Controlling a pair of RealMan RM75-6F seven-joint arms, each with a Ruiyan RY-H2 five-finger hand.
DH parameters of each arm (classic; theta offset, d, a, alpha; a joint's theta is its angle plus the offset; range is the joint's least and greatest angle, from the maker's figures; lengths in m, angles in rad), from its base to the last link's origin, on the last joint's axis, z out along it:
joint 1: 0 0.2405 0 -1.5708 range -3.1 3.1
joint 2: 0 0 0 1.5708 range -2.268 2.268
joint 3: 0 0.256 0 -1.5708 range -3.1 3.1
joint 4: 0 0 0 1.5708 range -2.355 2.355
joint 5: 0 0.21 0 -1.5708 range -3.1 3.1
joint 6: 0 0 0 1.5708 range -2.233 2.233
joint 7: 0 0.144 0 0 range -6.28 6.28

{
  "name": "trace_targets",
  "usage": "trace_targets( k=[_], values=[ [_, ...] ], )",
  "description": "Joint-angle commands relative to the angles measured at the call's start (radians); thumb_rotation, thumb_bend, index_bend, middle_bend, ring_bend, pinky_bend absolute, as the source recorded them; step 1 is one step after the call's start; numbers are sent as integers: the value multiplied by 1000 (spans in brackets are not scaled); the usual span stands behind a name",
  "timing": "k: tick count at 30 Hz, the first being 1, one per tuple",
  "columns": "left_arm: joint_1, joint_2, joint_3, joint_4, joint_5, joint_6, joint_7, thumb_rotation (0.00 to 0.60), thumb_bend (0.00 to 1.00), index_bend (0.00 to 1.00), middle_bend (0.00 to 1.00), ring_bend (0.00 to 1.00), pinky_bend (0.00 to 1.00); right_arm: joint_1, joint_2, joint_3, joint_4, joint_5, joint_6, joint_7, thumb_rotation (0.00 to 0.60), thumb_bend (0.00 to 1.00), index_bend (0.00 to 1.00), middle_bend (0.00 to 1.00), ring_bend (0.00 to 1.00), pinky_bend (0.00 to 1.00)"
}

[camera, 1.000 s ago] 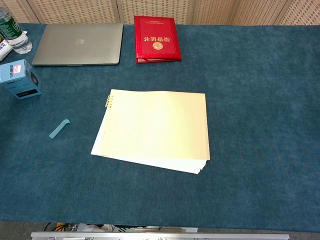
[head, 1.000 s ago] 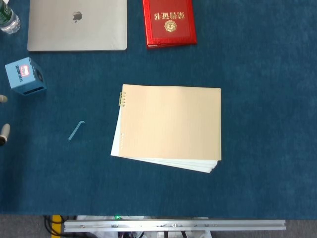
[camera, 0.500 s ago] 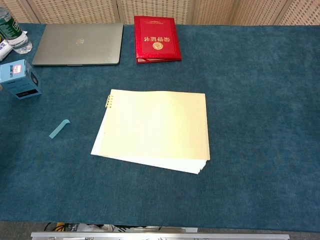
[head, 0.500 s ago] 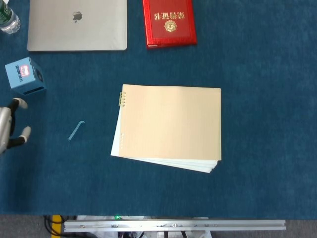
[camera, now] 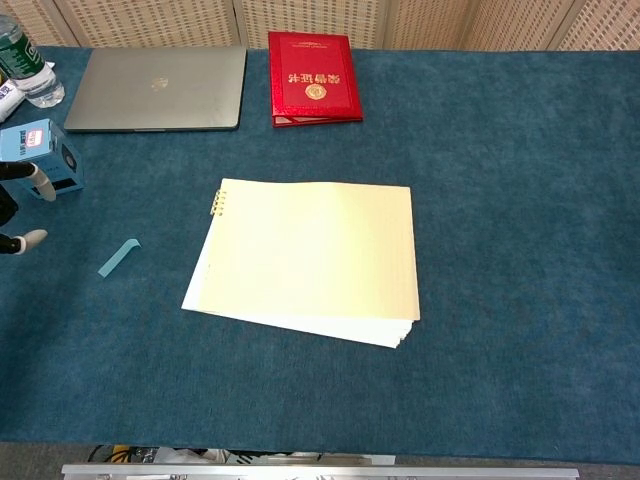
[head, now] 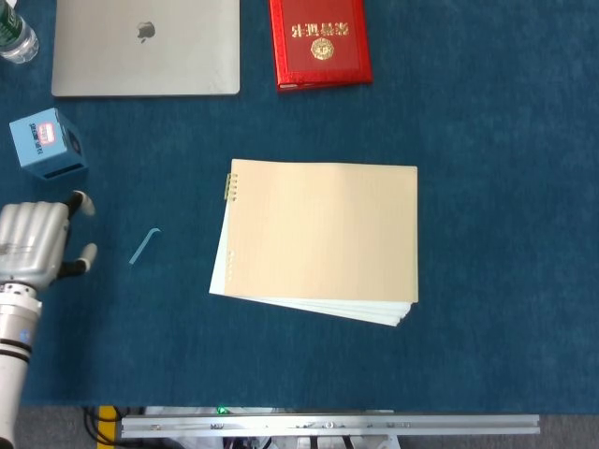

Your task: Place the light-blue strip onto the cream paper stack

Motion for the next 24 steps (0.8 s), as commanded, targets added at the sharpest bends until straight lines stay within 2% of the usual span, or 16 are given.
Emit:
trace_targets(
  k=[1,4,7,9,16,24],
  values=[
    [-18,-28,9,6,-40,-8,50,545,285,387,960,1000,1000,0,-5,-3,8,-1,2,6,600,322,455,508,452,504],
    [-28,-51,12,9,-82,-1,100,490,285,387,963,1000,1000,0,-12,-7,20,-3,2,16,600,322,455,507,458,504],
    [-36,-67,13,-1,-127,-3,124,390,285,388,964,1000,1000,1,-16,-11,30,-1,-1,22,600,322,455,507,459,504],
    [-42,-76,15,-5,-146,-3,134,352,285,392,964,1000,1000,1,-18,-13,34,1,-3,25,600,322,455,507,459,504],
    [-59,-117,27,-2,-187,5,165,337,284,396,964,1000,1000,-1,-29,-20,55,5,-5,44,600,322,455,507,464,504],
    [-77,-163,10,16,-247,25,171,353,285,395,970,1000,1000,-8,-33,-26,70,11,0,60,600,323,455,508,467,504]
  ],
)
